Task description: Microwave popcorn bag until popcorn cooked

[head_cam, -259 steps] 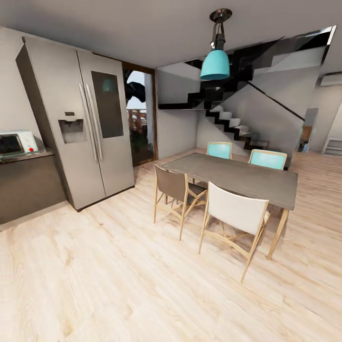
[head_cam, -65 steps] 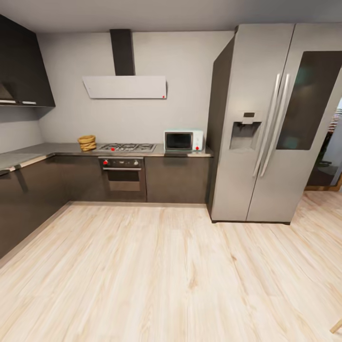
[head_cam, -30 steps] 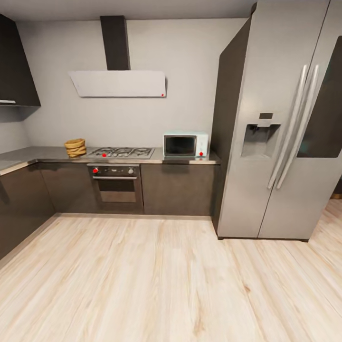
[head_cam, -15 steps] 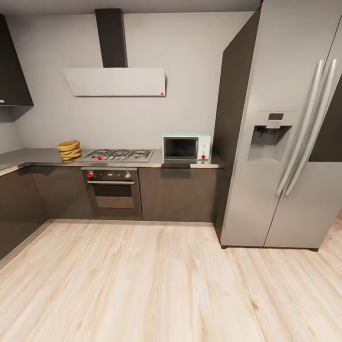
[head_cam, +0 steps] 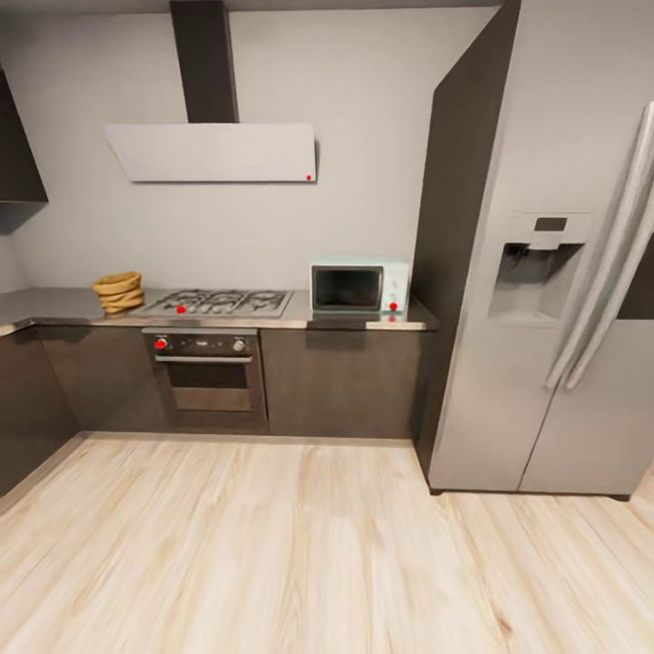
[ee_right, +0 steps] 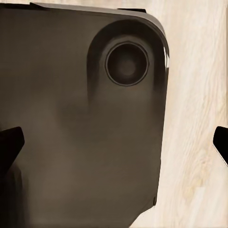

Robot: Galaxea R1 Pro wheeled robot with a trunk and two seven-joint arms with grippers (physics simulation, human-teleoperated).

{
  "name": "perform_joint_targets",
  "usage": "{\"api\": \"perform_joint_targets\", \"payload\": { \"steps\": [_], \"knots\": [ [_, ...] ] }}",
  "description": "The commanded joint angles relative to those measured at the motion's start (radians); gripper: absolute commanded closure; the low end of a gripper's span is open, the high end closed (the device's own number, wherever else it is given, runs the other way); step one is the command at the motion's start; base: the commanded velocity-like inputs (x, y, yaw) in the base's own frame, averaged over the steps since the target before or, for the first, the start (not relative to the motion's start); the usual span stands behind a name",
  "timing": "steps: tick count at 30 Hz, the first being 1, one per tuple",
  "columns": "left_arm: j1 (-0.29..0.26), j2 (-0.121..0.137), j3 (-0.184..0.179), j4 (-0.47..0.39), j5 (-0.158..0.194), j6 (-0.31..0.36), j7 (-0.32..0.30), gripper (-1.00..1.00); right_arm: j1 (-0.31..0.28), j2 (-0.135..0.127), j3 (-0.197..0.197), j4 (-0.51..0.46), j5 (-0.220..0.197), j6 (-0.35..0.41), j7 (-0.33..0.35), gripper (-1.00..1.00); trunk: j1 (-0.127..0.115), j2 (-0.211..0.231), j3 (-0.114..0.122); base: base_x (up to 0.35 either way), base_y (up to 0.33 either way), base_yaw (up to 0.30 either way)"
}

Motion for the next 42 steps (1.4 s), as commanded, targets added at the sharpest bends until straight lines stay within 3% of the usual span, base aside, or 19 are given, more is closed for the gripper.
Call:
{"api": "perform_joint_targets", "payload": {
  "steps": [1,42],
  "knots": [
    [0.000,0.000,0.001,0.000,0.010,-0.002,-0.001,-1.00,0.000,0.000,0.001,0.000,0.001,-0.003,0.000,-1.00,0.001,0.000,-0.001,0.322,0.000,0.000],
    [0.000,0.000,0.002,0.000,0.010,-0.004,-0.001,-1.00,0.000,0.000,0.001,0.001,0.001,-0.003,0.000,-1.00,0.001,0.000,-0.001,0.322,-0.006,0.000]
  ]
}}
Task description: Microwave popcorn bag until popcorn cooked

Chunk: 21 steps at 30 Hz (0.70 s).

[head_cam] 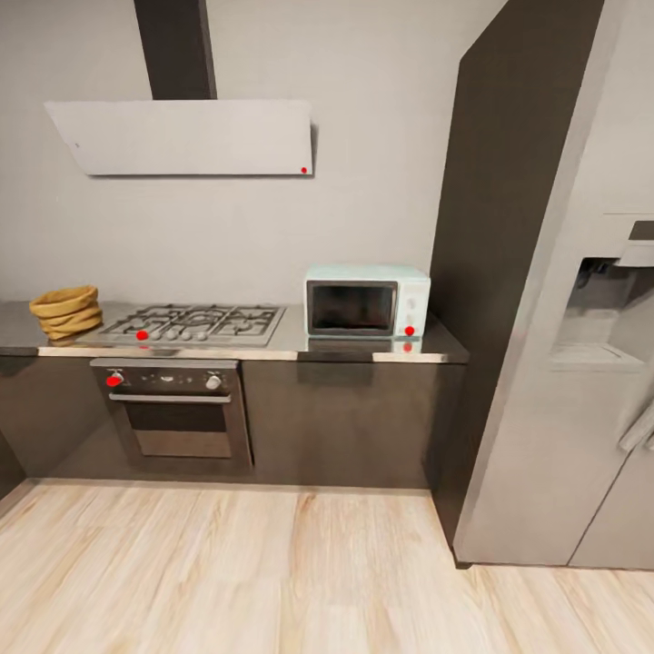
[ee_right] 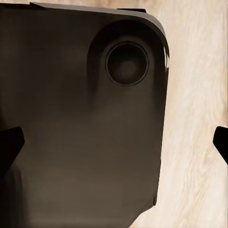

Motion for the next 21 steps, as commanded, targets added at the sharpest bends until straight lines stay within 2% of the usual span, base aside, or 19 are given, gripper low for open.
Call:
{"api": "perform_joint_targets", "payload": {
  "steps": [1,21],
  "knots": [
    [0.000,0.000,0.001,0.000,0.010,-0.002,0.000,-1.00,0.000,0.000,0.001,0.001,0.001,-0.003,0.000,-1.00,0.001,0.000,-0.001,0.322,-0.072,0.000],
    [0.000,0.000,0.002,0.000,0.010,-0.004,0.001,-1.00,0.000,0.000,0.001,0.000,0.001,-0.003,0.000,-1.00,0.001,0.000,-0.001,0.322,-0.088,0.000]
  ]
}}
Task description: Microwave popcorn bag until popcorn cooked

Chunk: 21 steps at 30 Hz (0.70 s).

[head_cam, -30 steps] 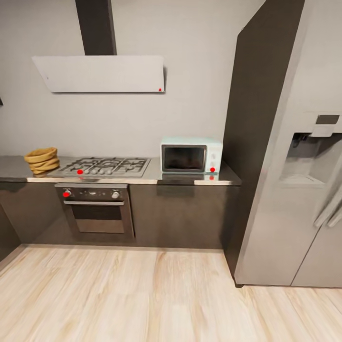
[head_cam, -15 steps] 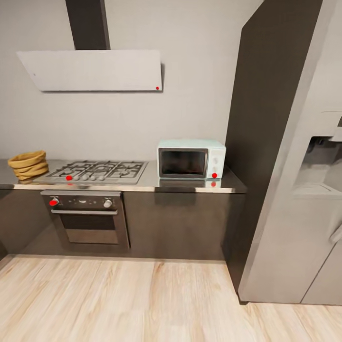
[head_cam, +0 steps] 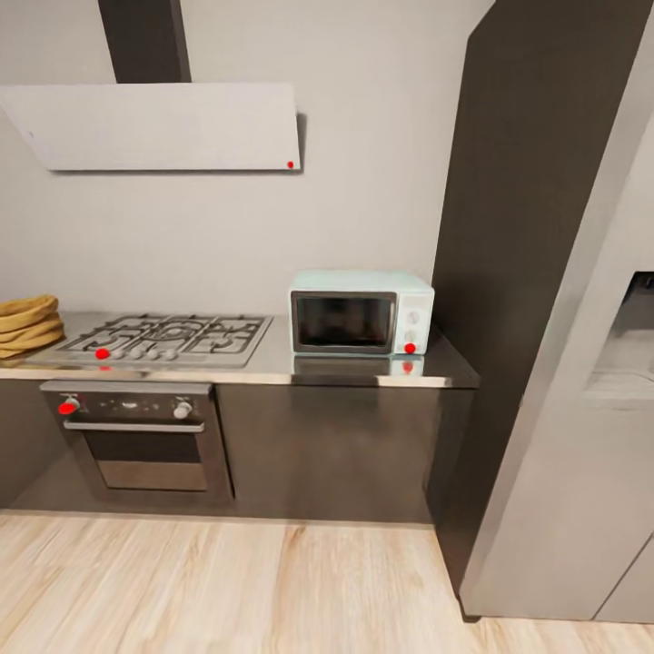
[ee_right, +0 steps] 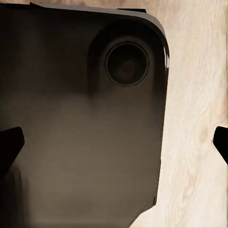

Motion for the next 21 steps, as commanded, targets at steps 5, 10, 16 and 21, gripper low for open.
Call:
{"api": "perform_joint_targets", "payload": {
  "steps": [5,10,16,21],
  "knots": [
    [0.000,0.000,0.002,0.000,0.010,-0.004,-0.001,-1.00,0.000,0.000,0.001,0.001,0.001,-0.003,0.000,-1.00,0.001,0.000,-0.001,0.322,-0.108,0.000],
    [0.000,0.000,0.002,0.000,0.010,-0.004,-0.001,-1.00,0.000,0.000,0.001,0.001,0.001,-0.003,0.000,-1.00,0.001,0.000,-0.001,0.322,-0.108,0.000],
    [0.000,0.000,0.002,0.000,0.009,-0.005,-0.001,-1.00,0.000,0.000,0.001,0.000,0.001,-0.003,0.000,-1.00,0.001,0.000,-0.001,0.322,-0.107,0.000],
    [0.000,0.000,0.002,-0.001,0.008,-0.005,0.000,-1.00,0.000,0.000,0.001,0.001,0.001,-0.003,0.000,-1.00,0.001,0.000,-0.001,0.256,-0.056,0.000]
  ]
}}
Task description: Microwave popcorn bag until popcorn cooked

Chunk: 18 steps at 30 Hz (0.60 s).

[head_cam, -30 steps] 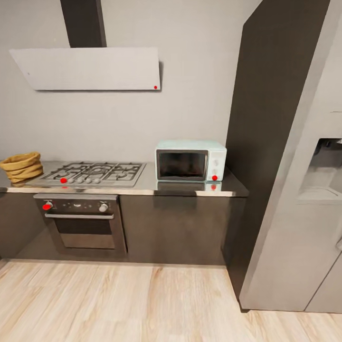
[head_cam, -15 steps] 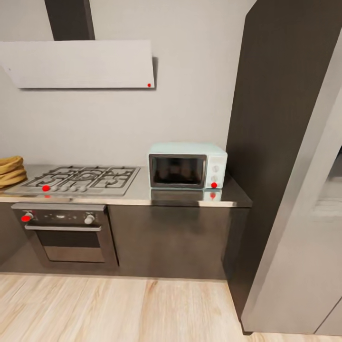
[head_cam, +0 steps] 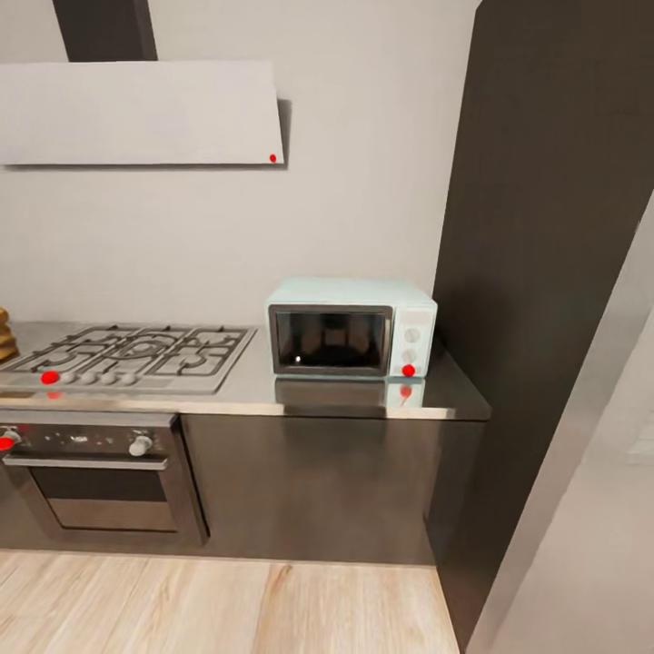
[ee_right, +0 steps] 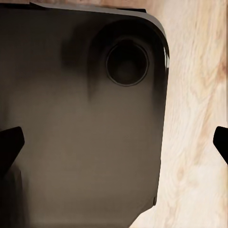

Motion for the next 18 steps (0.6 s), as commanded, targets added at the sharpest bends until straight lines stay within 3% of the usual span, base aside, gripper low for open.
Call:
{"api": "perform_joint_targets", "payload": {
  "steps": [1,9,18],
  "knots": [
    [0.000,0.000,0.002,0.000,0.009,-0.002,-0.001,-1.00,0.000,0.000,0.001,0.001,0.001,-0.003,0.000,-1.00,0.000,0.000,-0.001,0.068,-0.010,0.000],
    [0.000,0.001,0.002,-0.002,0.009,-0.003,-0.001,-1.00,0.000,0.000,0.001,0.001,0.001,-0.003,0.000,-1.00,0.000,0.000,-0.001,0.049,-0.001,0.000],
    [0.000,0.001,0.002,-0.001,0.009,-0.003,-0.001,-1.00,0.000,0.000,-0.001,0.001,-0.001,-0.004,-0.001,-1.00,0.000,0.000,-0.001,0.282,0.000,0.000]
  ]
}}
